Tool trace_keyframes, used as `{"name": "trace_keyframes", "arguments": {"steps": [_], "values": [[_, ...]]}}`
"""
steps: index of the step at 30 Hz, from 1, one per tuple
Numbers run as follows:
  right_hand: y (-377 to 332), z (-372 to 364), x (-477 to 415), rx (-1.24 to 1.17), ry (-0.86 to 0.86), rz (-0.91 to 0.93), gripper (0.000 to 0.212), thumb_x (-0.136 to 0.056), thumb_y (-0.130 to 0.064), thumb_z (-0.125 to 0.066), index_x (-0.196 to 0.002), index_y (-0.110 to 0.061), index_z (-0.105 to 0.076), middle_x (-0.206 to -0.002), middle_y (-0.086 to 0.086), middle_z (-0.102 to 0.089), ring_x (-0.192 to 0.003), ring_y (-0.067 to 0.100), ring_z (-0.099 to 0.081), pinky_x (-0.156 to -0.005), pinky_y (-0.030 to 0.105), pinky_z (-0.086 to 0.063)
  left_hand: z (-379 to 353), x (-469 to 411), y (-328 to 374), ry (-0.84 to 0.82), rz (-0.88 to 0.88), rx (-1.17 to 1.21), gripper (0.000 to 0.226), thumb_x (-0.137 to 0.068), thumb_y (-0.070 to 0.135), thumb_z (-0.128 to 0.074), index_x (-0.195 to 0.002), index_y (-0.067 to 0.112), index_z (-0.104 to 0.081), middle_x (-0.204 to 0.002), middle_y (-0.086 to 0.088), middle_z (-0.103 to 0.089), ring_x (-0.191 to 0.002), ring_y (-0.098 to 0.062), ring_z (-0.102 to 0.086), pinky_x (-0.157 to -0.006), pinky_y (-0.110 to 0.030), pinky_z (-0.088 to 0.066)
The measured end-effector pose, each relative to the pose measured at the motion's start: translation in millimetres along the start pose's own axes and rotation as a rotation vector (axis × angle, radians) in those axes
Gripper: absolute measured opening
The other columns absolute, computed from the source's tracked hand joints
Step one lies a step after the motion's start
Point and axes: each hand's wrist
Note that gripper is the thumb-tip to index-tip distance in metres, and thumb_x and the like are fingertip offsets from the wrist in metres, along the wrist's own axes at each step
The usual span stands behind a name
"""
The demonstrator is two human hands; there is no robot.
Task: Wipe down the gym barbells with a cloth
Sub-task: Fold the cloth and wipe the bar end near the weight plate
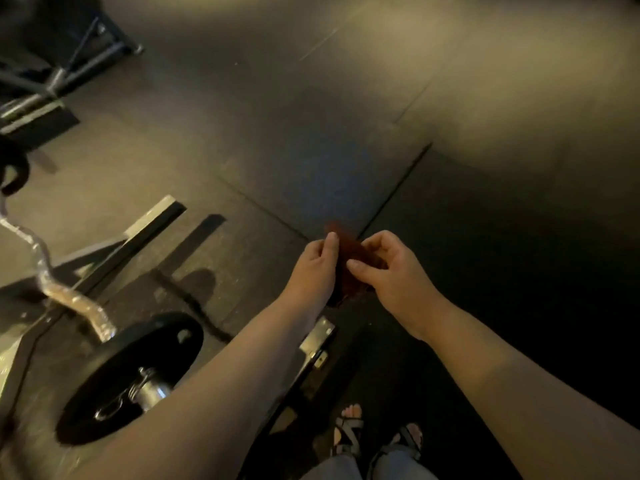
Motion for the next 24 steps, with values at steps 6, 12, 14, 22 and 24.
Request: {"name": "trace_keyframes", "arguments": {"steps": [6, 12, 14, 22, 24], "values": [[-27.9, 90.7, 78.0, -0.067, 0.251, -0.013, 0.024, -0.096, -0.016, -0.065, -0.117, -0.017, -0.056, -0.109, 0.009, -0.071, -0.098, 0.021, -0.073, -0.083, 0.039, -0.061, -91.9, 31.2, 64.0, -0.247, -0.458, -0.218, 0.019, -0.101, 0.018, -0.06, -0.107, 0.036, -0.055, -0.111, 0.002, -0.065, -0.1, -0.016, -0.067, -0.078, -0.033, -0.062], [-46.8, 172.9, 192.4, -0.491, 0.461, 0.046, 0.037, -0.109, -0.043, -0.034, -0.132, -0.034, -0.06, -0.122, 0.003, -0.073, -0.113, 0.023, -0.07, -0.101, 0.05, -0.053, -208.9, 110.6, 102.9, -0.727, -0.598, -0.243, 0.026, -0.099, 0.011, -0.063, -0.118, 0.029, -0.062, -0.113, 0.002, -0.069, -0.107, -0.013, -0.067, -0.091, -0.033, -0.058], [-48.3, 197.3, 237.7, -0.507, 0.563, 0.09, 0.037, -0.109, -0.041, -0.037, -0.134, -0.029, -0.062, -0.123, 0.006, -0.072, -0.114, 0.024, -0.069, -0.104, 0.052, -0.052, -245.0, 139.3, 107.2, -0.834, -0.639, -0.248, 0.027, -0.099, 0.017, -0.065, -0.123, 0.028, -0.061, -0.114, 0.004, -0.069, -0.106, -0.008, -0.067, -0.09, -0.03, -0.058], [-25.2, 256.7, 428.3, -0.623, 0.941, 0.252, 0.044, -0.089, -0.025, -0.066, -0.131, -0.012, -0.064, -0.123, 0.011, -0.073, -0.115, 0.028, -0.069, -0.105, 0.05, -0.051, -374.5, 281.4, 82.9, -1.039, -0.762, -0.416, 0.017, -0.096, 0.026, -0.067, -0.112, 0.025, -0.059, -0.11, 0.006, -0.067, -0.1, 0.0, -0.066, -0.079, -0.018, -0.056], [-10.5, 265.0, 477.7, -0.627, 1.086, 0.293, 0.043, -0.086, -0.021, -0.07, -0.128, -0.016, -0.064, -0.119, 0.009, -0.074, -0.109, 0.027, -0.072, -0.098, 0.051, -0.055, -401.5, 328.1, 68.4, -1.065, -0.834, -0.483, 0.011, -0.096, 0.028, -0.067, -0.104, 0.024, -0.061, -0.096, 0.004, -0.066, -0.081, 0.002, -0.064, -0.065, -0.014, -0.05]]}}
Point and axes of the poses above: each hand's wrist, its own x-axis away from the middle knuckle, its own z-axis out of the back of the hand, y = z × x
